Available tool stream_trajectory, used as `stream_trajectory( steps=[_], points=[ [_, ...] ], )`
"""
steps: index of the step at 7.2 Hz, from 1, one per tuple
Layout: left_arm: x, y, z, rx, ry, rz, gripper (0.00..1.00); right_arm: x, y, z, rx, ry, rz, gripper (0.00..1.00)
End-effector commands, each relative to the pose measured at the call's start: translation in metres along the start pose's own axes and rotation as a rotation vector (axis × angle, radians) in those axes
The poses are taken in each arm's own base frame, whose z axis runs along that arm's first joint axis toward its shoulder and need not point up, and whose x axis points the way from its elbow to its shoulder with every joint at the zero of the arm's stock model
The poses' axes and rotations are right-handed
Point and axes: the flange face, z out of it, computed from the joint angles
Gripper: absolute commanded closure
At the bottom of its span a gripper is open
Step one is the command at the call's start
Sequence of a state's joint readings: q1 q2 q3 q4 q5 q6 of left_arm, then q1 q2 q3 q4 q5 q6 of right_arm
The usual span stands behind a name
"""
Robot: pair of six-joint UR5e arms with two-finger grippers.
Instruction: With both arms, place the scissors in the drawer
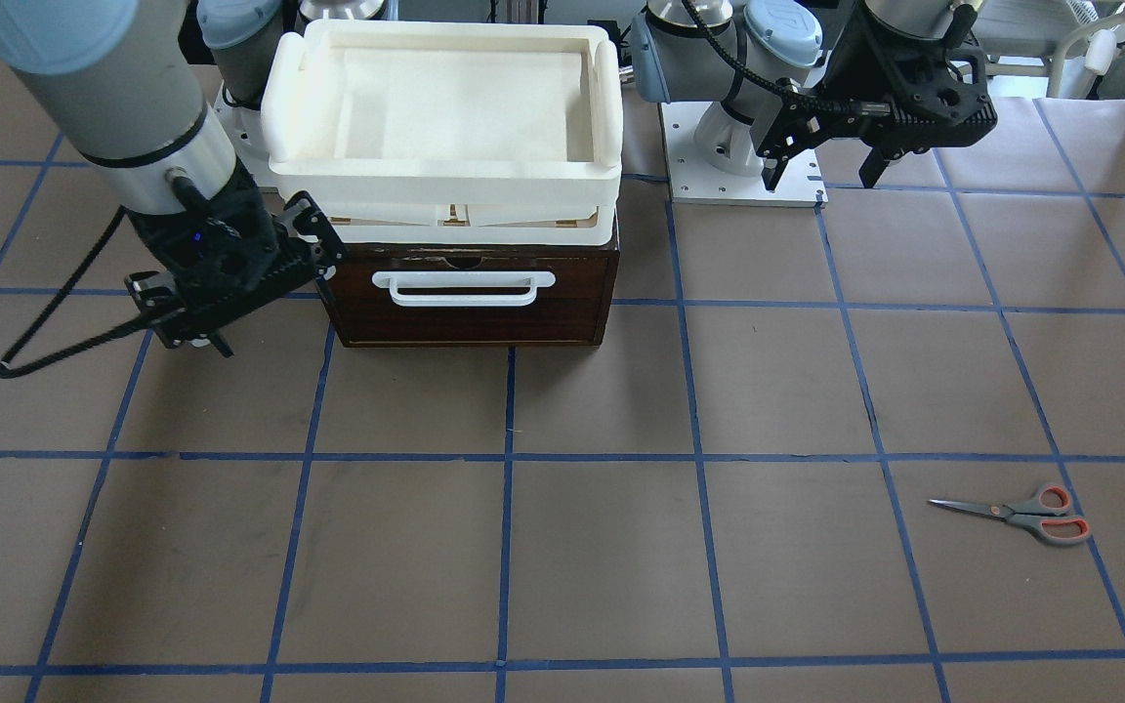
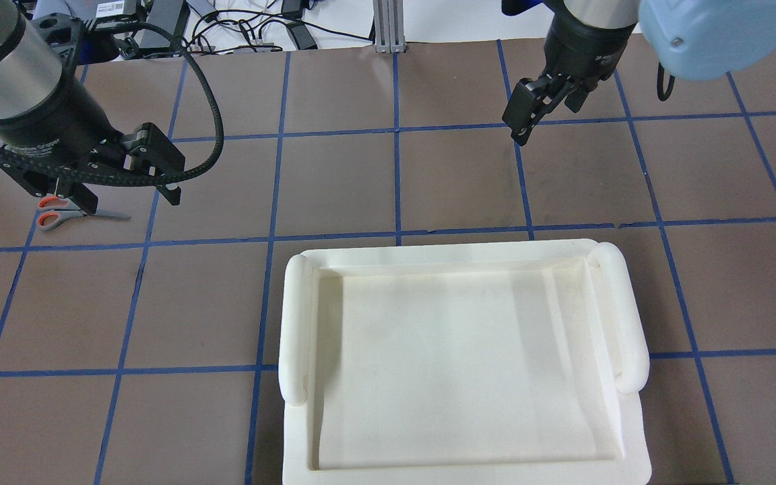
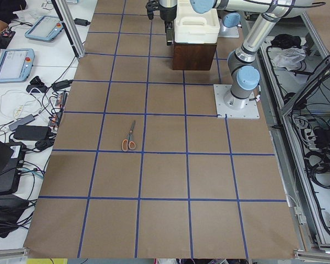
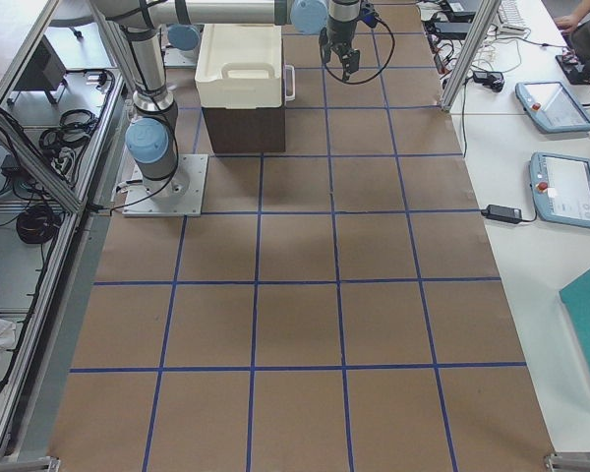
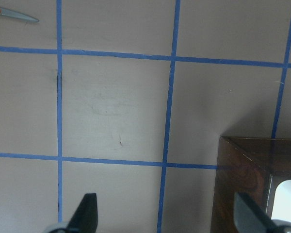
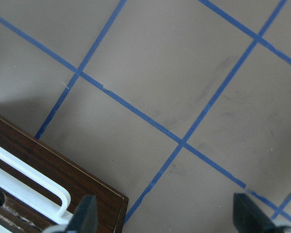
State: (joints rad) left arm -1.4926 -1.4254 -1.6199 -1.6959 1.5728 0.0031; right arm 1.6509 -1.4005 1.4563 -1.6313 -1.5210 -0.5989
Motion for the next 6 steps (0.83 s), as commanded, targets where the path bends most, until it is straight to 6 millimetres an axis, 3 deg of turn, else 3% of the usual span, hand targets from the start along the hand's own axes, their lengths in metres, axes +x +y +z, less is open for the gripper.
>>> stream_trajectory(
  steps=[1,2,4,6],
  points=[
    [0.0,0.0,0.0,0.003,-0.001,0.0,0.0,-0.031,-0.032,0.038,-0.031,-0.017,-0.227,0.0],
    [0.0,0.0,-0.001,0.004,-0.001,0.0,0.0,-0.032,-0.038,0.04,-0.004,0.005,-0.244,0.0],
    [0.0,0.0,-0.001,0.004,-0.001,0.0,0.0,-0.026,-0.029,0.048,-0.031,-0.007,-0.216,0.0],
    [0.0,0.001,-0.001,0.003,-0.003,0.001,0.0,-0.03,-0.03,0.066,-0.04,-0.04,-0.101,0.0]
  ],
)
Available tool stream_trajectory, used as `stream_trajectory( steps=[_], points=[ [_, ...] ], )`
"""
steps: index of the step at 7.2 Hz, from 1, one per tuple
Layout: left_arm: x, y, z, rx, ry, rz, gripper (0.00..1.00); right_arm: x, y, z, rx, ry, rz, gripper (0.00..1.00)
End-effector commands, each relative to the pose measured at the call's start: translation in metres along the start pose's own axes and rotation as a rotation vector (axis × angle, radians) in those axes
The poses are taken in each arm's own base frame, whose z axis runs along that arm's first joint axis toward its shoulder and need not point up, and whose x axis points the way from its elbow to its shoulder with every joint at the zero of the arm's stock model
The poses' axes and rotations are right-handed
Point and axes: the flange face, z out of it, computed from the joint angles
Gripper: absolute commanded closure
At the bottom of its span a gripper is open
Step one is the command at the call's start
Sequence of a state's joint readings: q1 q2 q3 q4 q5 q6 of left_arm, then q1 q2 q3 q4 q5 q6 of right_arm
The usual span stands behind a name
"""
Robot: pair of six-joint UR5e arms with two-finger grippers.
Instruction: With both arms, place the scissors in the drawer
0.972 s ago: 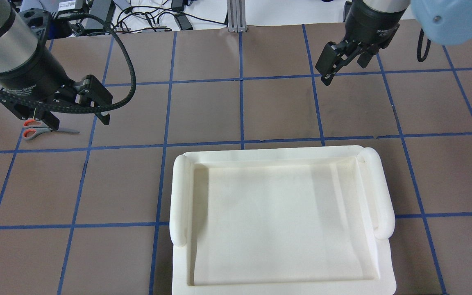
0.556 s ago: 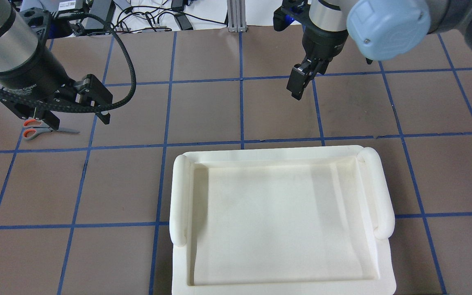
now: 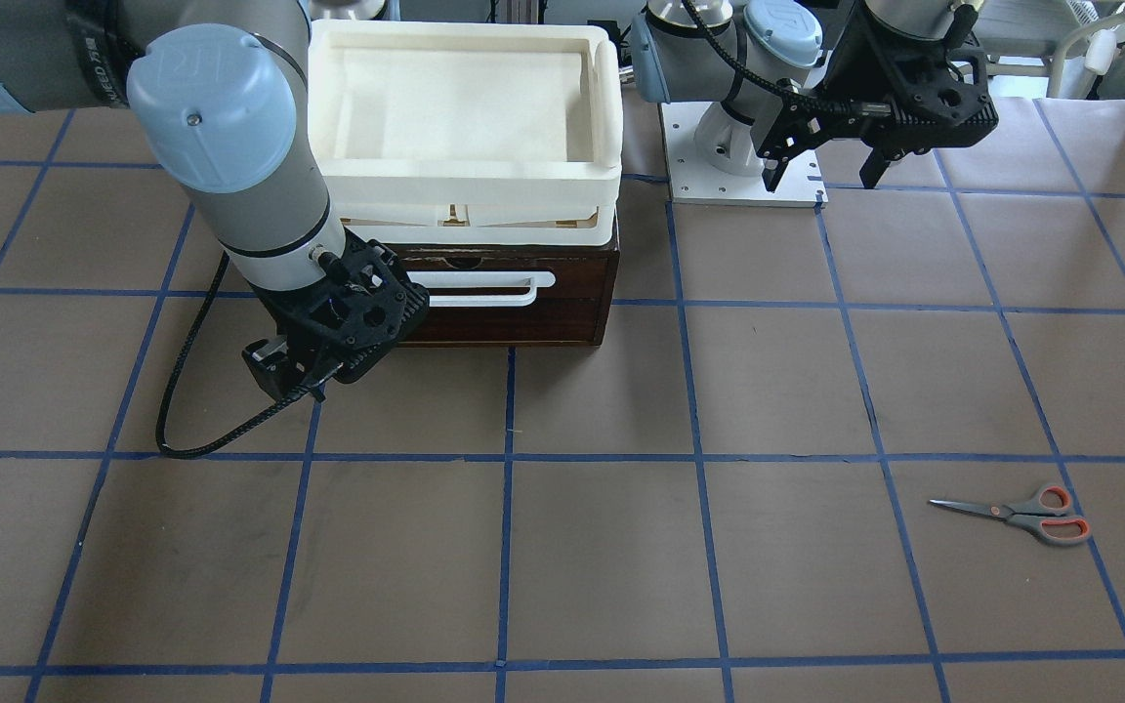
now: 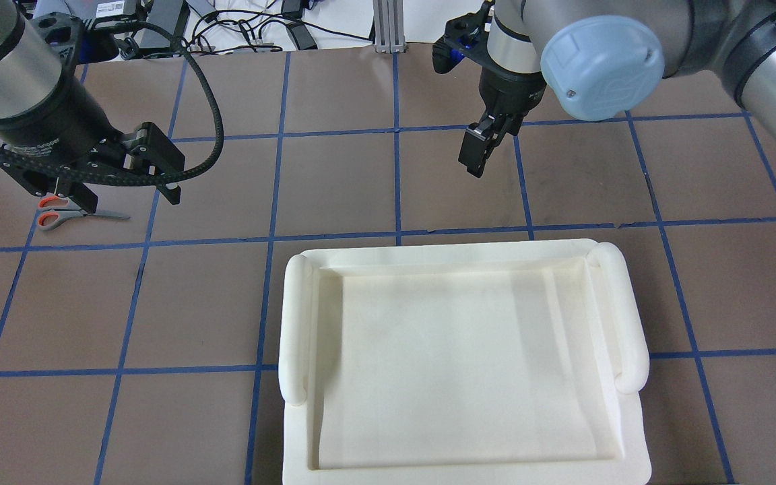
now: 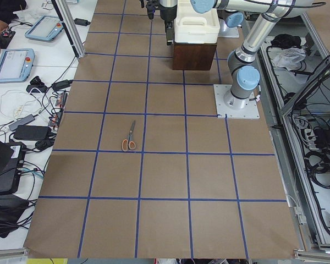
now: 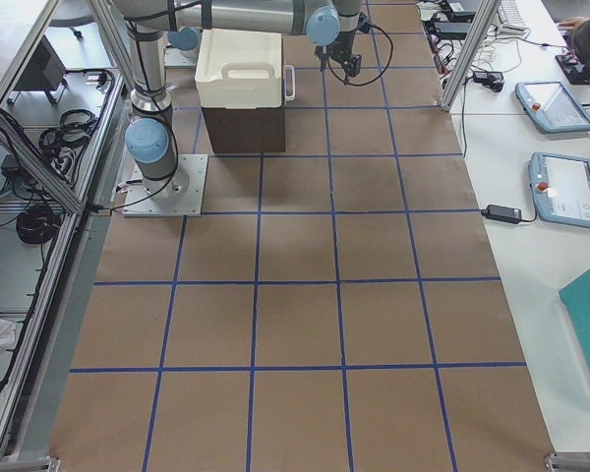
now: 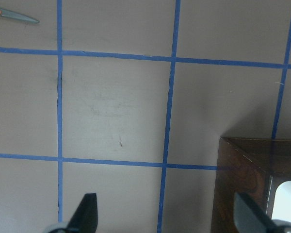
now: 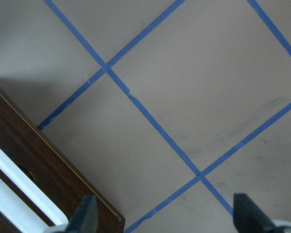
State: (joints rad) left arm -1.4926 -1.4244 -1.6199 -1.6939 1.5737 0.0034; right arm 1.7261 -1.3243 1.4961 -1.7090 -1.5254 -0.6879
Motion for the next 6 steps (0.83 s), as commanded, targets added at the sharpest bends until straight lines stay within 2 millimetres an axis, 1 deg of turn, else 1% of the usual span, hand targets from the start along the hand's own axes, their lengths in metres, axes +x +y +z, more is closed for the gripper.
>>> stream_trajectory(
  steps=[1,2,3,4,6],
  points=[
    [0.0,0.0,0.0,0.0,0.0,0.001,0.0,-0.008,-0.001,0.011,0.005,-0.041,0.07,0.0],
    [-0.001,-0.001,-0.002,0.009,0.001,-0.003,0.0,-0.026,-0.003,0.021,-0.002,-0.043,0.028,0.0],
    [0.0,-0.001,0.0,0.006,0.003,-0.002,0.0,-0.033,-0.015,0.029,0.034,-0.002,-0.049,0.0],
    [0.0,0.0,-0.001,0.006,0.0,0.0,0.0,-0.047,-0.024,0.038,0.021,-0.003,-0.198,0.0],
    [-0.001,-0.002,0.001,0.001,0.009,0.0,0.0,-0.067,-0.034,0.051,-0.013,0.0,-0.468,0.0]
  ],
)
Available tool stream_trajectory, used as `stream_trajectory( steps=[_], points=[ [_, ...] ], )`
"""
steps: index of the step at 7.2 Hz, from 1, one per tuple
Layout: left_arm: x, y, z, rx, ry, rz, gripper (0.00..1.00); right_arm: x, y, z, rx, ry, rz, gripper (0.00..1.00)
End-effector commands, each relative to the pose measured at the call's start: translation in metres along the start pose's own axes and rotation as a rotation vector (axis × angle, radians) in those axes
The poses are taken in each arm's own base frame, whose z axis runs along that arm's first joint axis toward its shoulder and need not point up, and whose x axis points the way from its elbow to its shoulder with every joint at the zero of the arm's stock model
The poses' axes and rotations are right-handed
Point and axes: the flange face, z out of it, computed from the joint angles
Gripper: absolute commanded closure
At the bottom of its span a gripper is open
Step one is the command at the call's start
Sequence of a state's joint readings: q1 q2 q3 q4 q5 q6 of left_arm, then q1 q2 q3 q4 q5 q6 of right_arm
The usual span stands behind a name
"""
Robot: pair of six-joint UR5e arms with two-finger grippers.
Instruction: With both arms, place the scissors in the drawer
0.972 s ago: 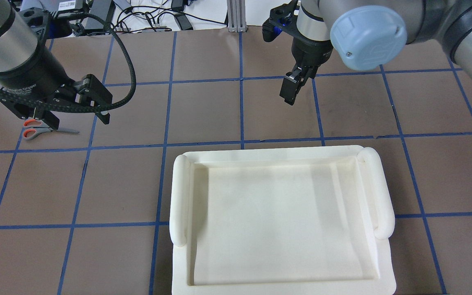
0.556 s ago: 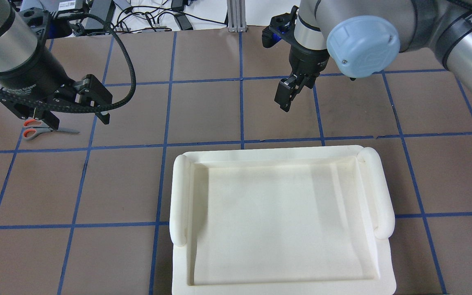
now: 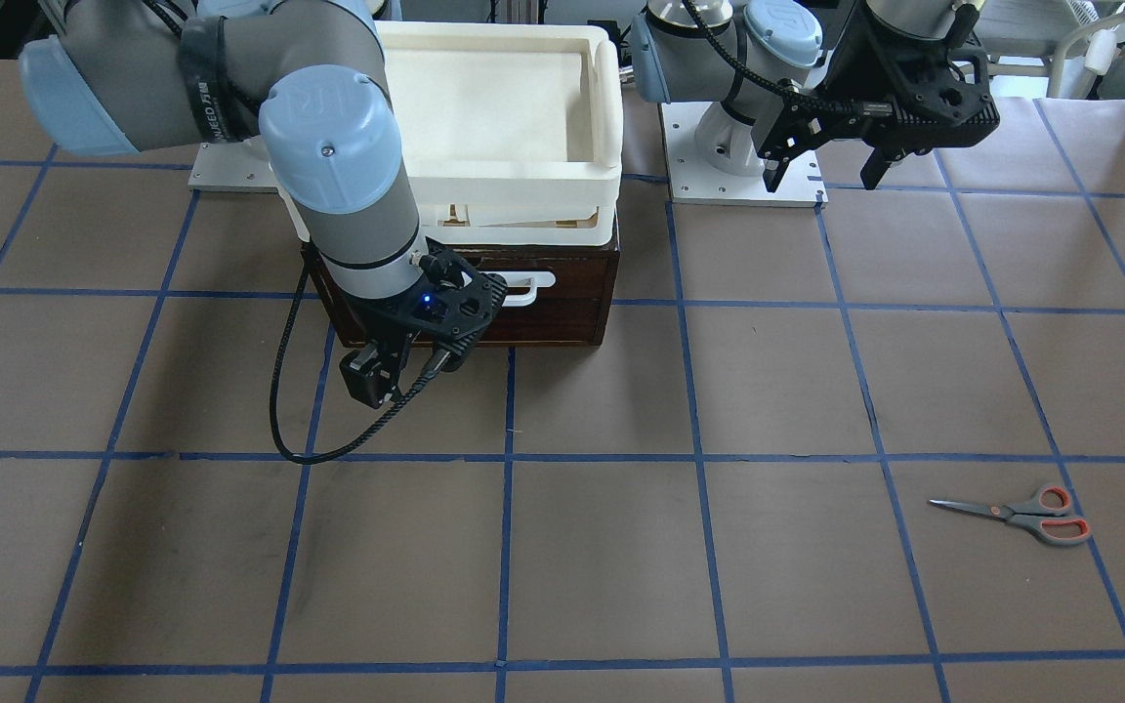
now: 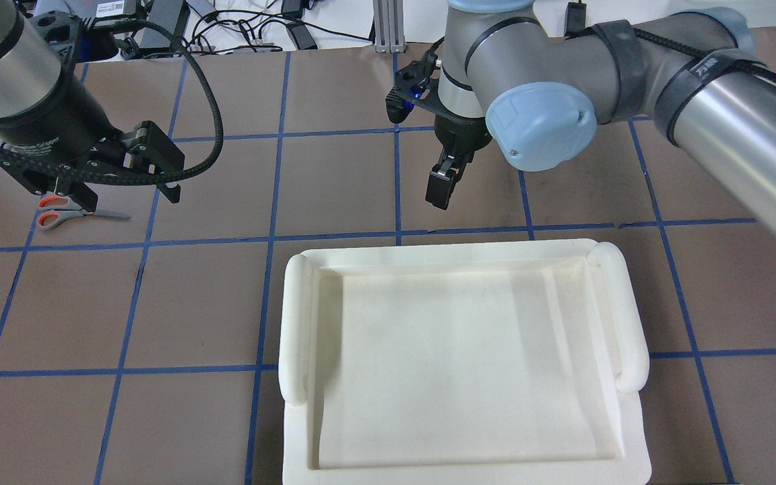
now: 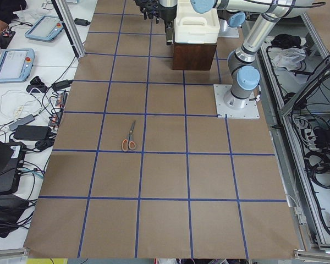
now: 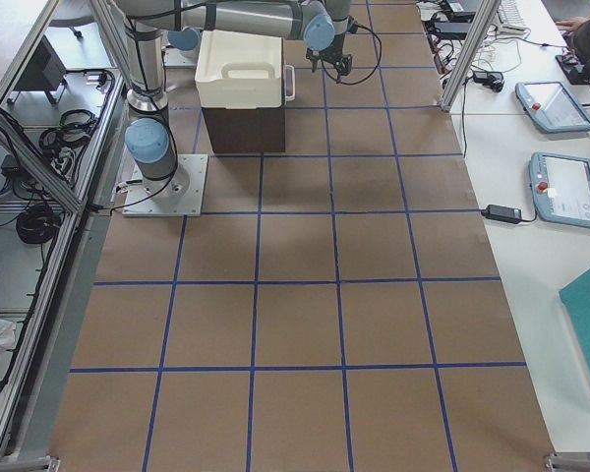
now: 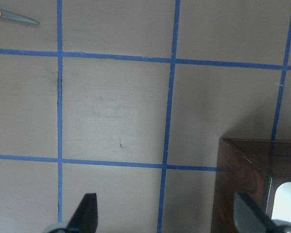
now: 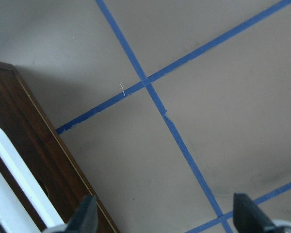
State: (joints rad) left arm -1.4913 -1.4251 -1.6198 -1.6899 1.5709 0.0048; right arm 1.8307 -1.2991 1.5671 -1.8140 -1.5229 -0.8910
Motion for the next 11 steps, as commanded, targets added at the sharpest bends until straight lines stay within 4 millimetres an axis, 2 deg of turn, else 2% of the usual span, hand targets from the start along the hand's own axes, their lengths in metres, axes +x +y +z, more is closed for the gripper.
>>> stream_trajectory(
  steps=[1,2,5,8,11],
  points=[
    [0.0,-0.001,0.001,-0.005,0.009,0.027,0.0,-0.013,-0.012,0.016,-0.02,-0.032,-0.177,0.0],
    [0.001,0.0,0.003,-0.011,0.011,0.029,0.0,-0.012,-0.008,0.022,-0.038,-0.055,-0.173,0.0],
    [0.0,0.001,0.001,-0.008,-0.001,0.035,0.0,-0.014,-0.007,0.023,-0.043,-0.061,-0.501,0.0],
    [0.0,0.001,0.001,-0.008,-0.001,0.035,0.0,-0.026,-0.011,0.034,-0.056,-0.123,-0.524,0.0],
    [0.0,0.001,0.001,-0.008,-0.003,0.035,0.0,-0.023,-0.013,0.054,-0.071,-0.162,-0.527,0.0]
  ],
)
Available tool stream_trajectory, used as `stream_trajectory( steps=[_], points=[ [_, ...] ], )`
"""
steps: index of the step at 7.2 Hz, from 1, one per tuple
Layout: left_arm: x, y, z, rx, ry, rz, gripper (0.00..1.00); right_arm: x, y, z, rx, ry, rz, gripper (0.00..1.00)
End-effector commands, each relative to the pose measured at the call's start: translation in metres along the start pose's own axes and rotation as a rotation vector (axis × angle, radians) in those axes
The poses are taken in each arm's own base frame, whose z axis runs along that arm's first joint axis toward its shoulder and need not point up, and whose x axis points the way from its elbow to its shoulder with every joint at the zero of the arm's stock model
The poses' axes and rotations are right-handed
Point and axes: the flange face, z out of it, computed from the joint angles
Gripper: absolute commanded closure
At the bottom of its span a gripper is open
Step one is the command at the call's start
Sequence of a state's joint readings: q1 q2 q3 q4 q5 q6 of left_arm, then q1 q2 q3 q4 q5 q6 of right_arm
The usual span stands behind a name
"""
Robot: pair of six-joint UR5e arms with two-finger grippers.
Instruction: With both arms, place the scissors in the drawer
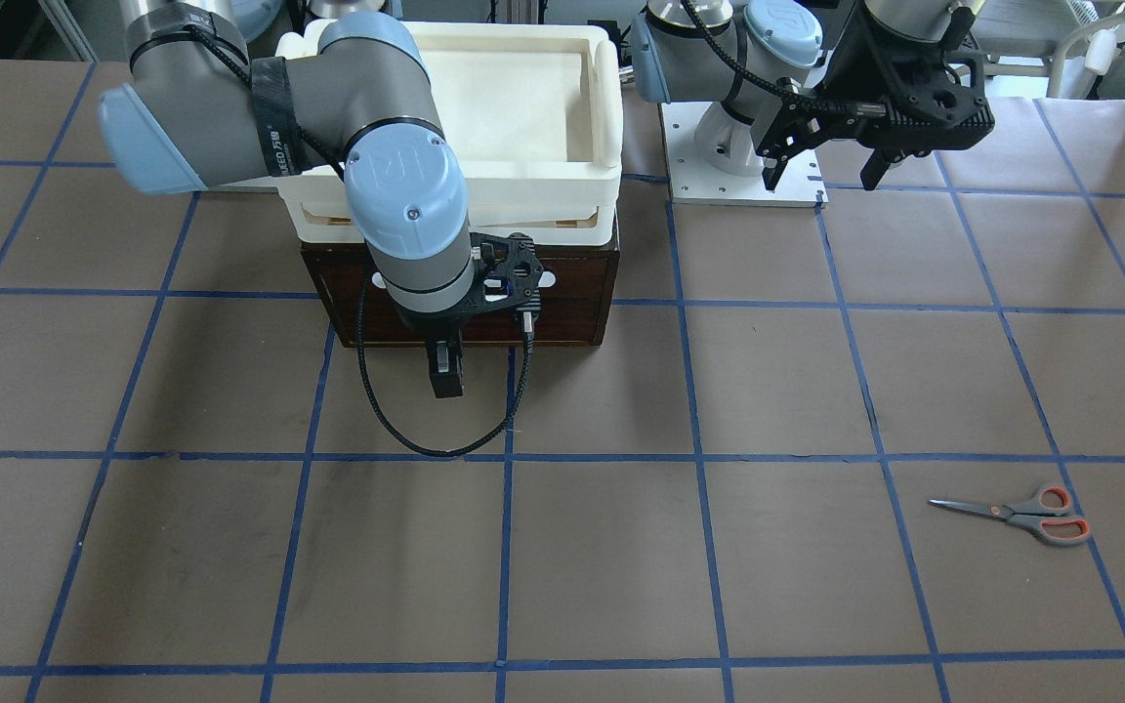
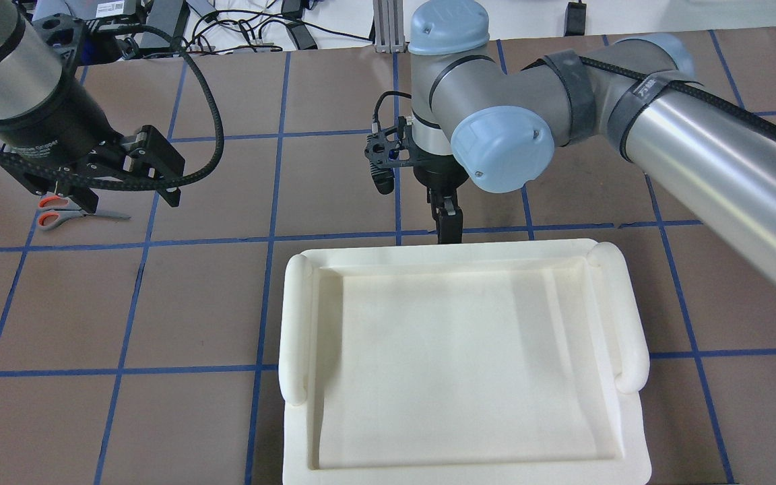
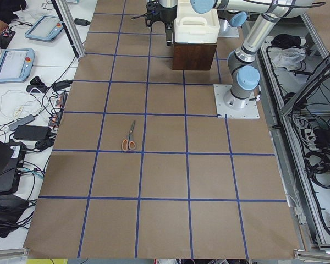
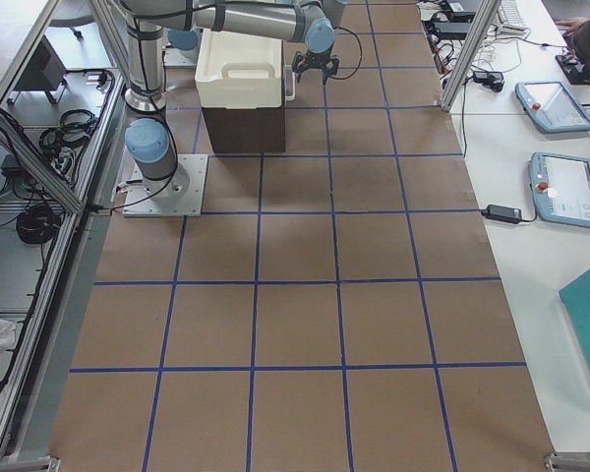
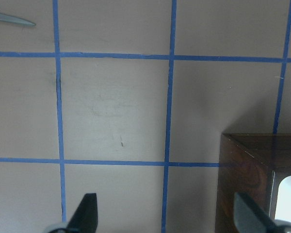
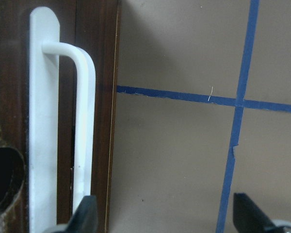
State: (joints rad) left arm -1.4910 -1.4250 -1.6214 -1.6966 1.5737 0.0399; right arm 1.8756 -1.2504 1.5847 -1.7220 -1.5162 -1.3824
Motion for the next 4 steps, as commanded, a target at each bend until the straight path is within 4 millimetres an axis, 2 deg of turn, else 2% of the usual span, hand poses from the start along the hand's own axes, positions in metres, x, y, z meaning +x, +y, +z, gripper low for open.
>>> stream_trajectory(
  steps=[1,4],
  points=[
    [0.0,-0.0001,-0.0007,0.001,0.0,0.0,0.0,0.0025,-0.0029,0.007,0.031,-0.022,0.006,0.0],
    [-0.0002,0.0,0.0,0.0,-0.002,0.0,0.0,-0.0023,-0.0049,0.0027,0.051,-0.055,0.025,0.0]
  ],
)
